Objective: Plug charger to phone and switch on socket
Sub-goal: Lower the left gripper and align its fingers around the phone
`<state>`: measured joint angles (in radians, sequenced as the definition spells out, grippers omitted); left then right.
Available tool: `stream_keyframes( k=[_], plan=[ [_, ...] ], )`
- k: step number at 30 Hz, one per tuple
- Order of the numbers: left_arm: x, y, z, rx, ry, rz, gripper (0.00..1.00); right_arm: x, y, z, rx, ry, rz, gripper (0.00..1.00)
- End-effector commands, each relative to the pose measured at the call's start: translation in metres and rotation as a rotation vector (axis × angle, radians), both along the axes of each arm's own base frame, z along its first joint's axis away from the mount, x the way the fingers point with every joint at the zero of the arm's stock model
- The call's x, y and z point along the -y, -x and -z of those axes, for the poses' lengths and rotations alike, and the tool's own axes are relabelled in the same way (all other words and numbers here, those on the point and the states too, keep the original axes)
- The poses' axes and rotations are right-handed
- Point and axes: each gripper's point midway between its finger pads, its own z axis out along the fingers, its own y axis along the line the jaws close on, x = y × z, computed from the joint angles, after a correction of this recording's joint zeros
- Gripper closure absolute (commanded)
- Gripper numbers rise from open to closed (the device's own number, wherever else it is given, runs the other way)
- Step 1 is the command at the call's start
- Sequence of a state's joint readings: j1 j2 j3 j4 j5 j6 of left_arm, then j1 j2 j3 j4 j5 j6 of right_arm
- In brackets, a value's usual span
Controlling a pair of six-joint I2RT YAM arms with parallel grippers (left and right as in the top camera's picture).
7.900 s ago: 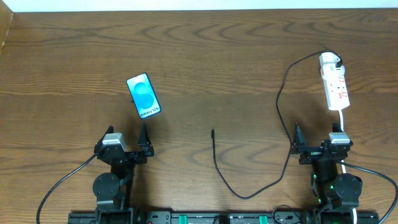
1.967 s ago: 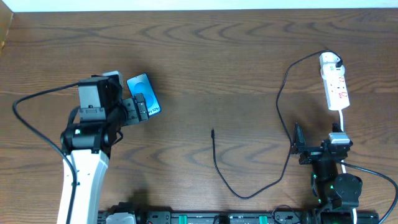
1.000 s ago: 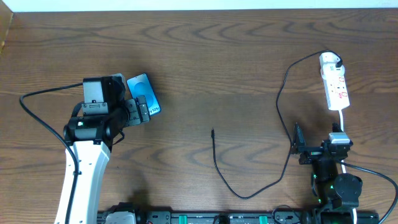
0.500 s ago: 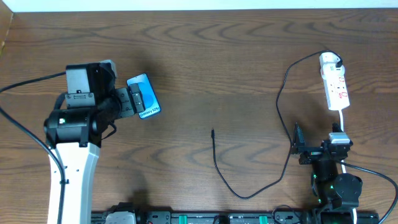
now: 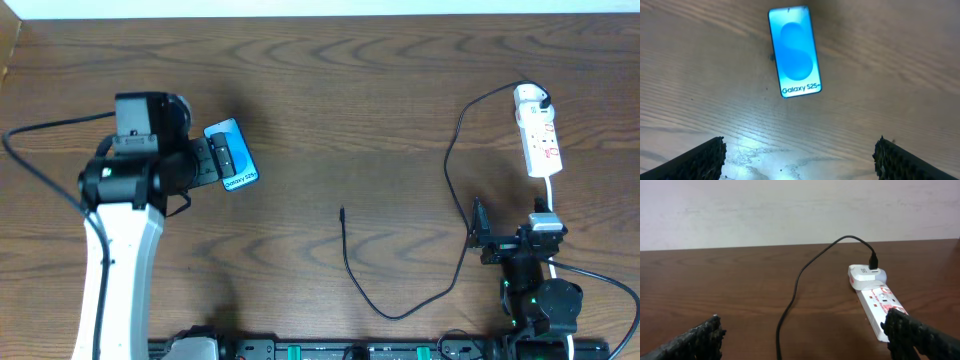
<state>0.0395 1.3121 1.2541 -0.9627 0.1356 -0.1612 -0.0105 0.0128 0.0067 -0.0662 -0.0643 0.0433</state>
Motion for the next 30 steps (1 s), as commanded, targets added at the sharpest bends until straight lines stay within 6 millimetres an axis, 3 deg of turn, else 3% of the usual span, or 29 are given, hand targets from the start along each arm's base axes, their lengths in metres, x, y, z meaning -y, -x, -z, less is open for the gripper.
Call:
stream_keyframes(
  k=[1,6,14,30],
  plan=[
    [0.0,-0.013,0.012,-0.049,0.019,-0.018,0.05,-0.006,0.001,0.0,0.002,0.011,-0.026,0.01],
    [0.0,-0.027,0.023,-0.088,0.028,-0.027,0.05,-0.006,0.001,0.0,0.002,0.011,-0.026,0.01],
    [-0.001,-0.05,0.013,-0.056,0.049,-0.079,0.05,-0.006,0.001,0.0,0.002,0.011,-0.026,0.01],
    [-0.002,-0.057,0.01,-0.026,0.055,-0.091,0.05,-0.006,0.001,0.0,0.002,0.011,-0.025,0.01]
  ],
)
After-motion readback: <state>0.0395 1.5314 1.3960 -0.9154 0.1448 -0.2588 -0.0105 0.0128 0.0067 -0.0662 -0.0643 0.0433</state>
